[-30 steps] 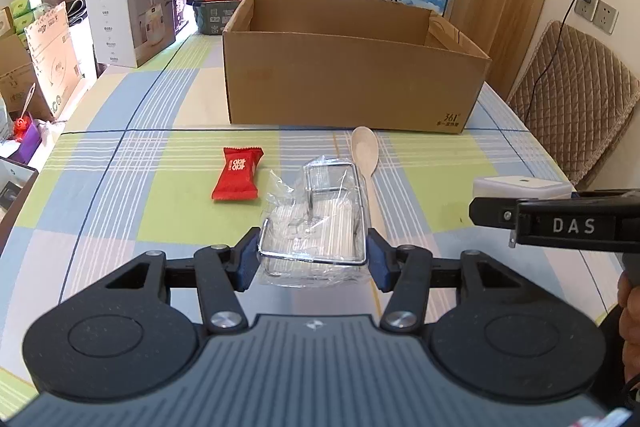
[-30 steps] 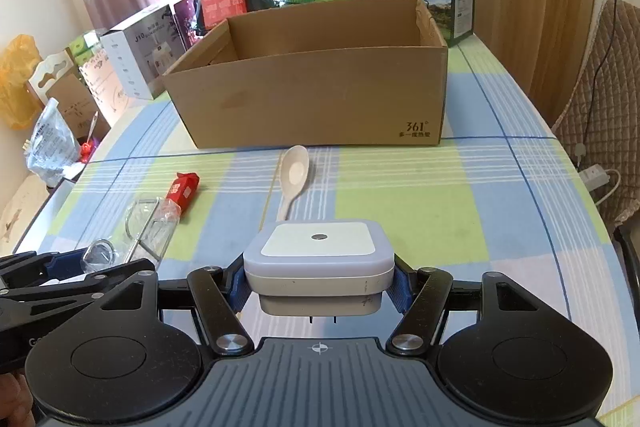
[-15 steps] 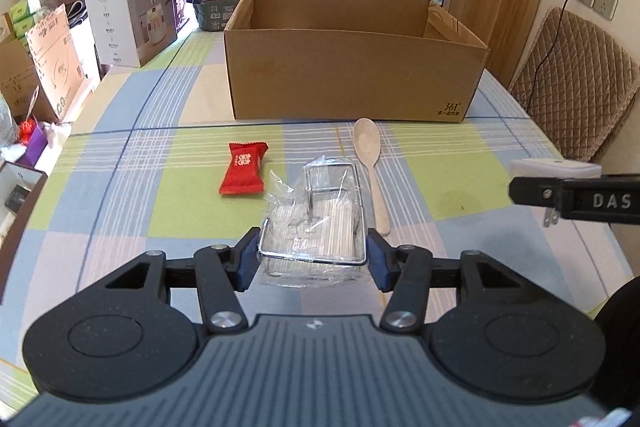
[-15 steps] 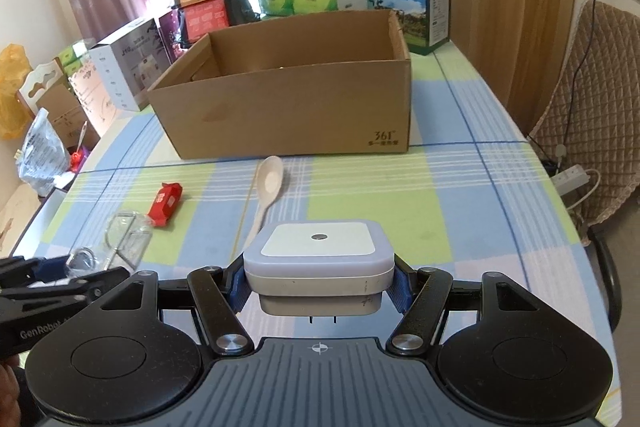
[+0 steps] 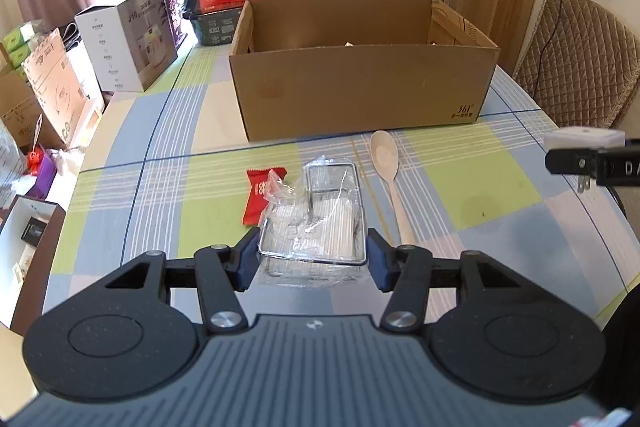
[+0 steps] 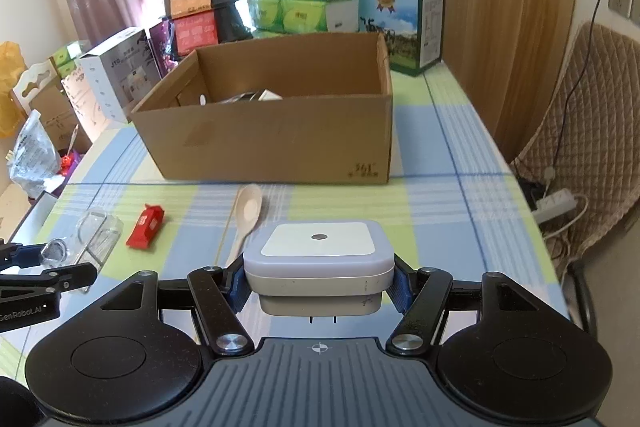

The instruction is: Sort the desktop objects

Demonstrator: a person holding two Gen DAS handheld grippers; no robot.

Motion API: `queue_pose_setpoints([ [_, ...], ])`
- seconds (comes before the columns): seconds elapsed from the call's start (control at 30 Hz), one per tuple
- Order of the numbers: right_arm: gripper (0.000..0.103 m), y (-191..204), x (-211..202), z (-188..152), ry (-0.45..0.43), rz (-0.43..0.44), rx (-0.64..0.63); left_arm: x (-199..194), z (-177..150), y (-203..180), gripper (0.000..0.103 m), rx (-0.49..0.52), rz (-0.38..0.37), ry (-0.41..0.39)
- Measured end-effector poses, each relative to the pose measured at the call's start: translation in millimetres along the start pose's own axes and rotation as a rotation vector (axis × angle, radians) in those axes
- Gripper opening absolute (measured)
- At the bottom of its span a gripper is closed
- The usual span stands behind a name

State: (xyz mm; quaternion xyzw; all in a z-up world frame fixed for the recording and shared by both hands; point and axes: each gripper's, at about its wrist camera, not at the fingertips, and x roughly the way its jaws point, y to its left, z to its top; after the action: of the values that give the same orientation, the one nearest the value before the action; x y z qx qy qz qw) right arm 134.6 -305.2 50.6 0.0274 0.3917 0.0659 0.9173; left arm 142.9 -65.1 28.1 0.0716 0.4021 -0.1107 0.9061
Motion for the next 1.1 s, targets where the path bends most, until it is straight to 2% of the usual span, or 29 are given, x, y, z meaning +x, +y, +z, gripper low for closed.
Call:
queue_pose_setpoints([
  [0.47, 0.062, -3, 4, 48, -0.029, 0.021, -0.037, 4, 39, 5, 0.049, 0.018, -0.033, -0.018],
  [0.63, 0.062, -5, 10, 65, -0.019, 0.028, -0.051, 7, 59, 12, 0.049, 0.025, -0.084, -0.008],
  [0.9, 0.062, -11, 21, 105, -0.004, 0.021, -0.094, 12, 113, 27, 0.049, 0.032, -0.139, -0.001],
  [1.1, 0.062, -3, 35, 141, -0.011, 0.014, -0.159, 20, 159, 28, 0.049, 0.073, -0.125, -0.022],
])
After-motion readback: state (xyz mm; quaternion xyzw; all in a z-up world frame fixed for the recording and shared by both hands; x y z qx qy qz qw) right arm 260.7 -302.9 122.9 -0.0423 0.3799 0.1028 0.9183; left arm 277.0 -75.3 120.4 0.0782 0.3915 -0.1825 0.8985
